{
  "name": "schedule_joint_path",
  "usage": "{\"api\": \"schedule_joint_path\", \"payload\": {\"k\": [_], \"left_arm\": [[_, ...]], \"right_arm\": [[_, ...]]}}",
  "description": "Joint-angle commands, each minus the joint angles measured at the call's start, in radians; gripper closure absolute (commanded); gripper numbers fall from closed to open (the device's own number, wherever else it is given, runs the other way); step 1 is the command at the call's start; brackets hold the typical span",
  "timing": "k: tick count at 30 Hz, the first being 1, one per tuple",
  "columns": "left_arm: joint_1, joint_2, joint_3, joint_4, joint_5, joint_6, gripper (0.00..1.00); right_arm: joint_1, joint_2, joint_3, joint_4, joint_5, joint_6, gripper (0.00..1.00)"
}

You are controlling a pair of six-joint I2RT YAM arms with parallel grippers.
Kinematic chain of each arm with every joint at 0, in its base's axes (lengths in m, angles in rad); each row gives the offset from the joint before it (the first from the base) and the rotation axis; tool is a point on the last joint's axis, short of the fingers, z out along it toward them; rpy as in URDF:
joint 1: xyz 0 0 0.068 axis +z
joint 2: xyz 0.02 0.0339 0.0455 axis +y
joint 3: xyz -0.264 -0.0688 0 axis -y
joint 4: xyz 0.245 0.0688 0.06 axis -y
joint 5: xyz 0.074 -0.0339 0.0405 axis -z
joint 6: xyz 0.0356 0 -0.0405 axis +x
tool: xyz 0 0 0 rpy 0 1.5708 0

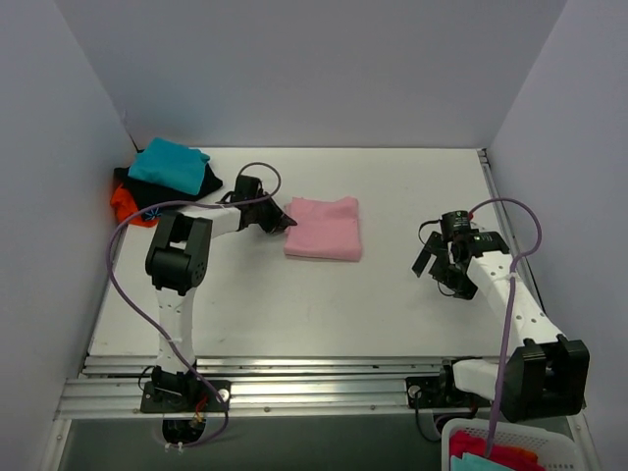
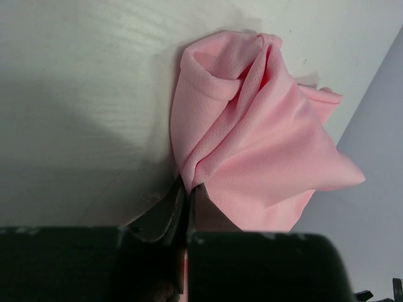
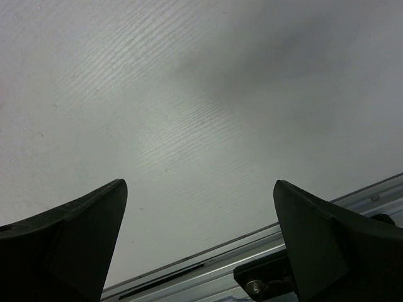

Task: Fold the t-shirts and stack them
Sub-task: Neatly place the folded tshirt to the corner

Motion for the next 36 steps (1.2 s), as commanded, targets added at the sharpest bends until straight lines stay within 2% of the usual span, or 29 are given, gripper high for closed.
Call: {"api": "schedule_joint_path", "payload": {"k": [1,6,10,14,24,36], "left_arm": [[-0.022,0.067,0.06,-0.025,-0.078,0.024,0.98],[0.01,0.073,0.178,-0.072,-0.036,0.064,0.98],[0.067,0.091,0.381,-0.222,0.036,0.147,0.98],[0.12,0.174,0.685,-0.374,0.082,0.245,0.98],[0.248,0.384,1.178,-0.554,0.134,0.281,0.98],[0.458,0.395,1.241,-0.387,0.201,0.189,0.98]], "right_arm": [[-0.008,-0.018,0.054,-0.082,0.046,-0.018,0.03],[-0.014,-0.017,0.084,-0.094,0.045,-0.034,0.03],[-0.014,-0.027,0.061,-0.071,0.022,-0.014,0.03],[-0.016,-0.039,0.023,-0.059,-0.003,0.003,0.04],[-0.014,-0.032,0.02,-0.089,-0.001,-0.015,0.04],[-0.004,-0.015,-0.005,-0.079,0.005,-0.015,0.05]]}}
